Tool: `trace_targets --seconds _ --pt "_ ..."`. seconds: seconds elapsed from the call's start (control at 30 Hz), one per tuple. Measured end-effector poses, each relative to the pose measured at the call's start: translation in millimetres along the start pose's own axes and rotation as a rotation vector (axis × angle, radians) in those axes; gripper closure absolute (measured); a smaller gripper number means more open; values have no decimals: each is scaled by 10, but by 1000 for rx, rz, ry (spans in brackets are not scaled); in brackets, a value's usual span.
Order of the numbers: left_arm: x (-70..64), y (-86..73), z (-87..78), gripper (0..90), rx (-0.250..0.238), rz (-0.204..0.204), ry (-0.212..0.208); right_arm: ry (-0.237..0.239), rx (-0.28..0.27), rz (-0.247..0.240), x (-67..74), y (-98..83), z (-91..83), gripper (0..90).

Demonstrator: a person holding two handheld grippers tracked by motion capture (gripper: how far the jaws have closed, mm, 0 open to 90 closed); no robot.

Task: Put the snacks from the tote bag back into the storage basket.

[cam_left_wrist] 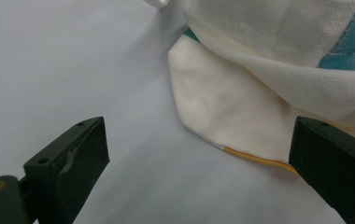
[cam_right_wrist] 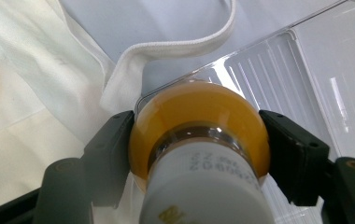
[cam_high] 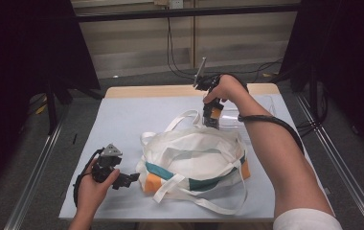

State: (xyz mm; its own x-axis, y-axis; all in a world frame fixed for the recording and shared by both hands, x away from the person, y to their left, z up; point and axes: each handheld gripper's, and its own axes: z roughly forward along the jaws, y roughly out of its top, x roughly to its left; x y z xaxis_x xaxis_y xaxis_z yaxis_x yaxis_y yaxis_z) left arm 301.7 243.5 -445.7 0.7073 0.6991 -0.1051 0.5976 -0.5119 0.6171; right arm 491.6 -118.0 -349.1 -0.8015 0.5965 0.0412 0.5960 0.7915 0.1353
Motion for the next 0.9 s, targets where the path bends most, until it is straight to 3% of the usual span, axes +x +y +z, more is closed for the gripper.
trace_targets --seconds 0.4,0.9 --pt "-1 0 2 46 1 -1 -2 -1 -9 29 -13 -14 17 280" --pt "-7 3 9 46 -1 -2 1 4 -7 86 -6 -47 -5 162"
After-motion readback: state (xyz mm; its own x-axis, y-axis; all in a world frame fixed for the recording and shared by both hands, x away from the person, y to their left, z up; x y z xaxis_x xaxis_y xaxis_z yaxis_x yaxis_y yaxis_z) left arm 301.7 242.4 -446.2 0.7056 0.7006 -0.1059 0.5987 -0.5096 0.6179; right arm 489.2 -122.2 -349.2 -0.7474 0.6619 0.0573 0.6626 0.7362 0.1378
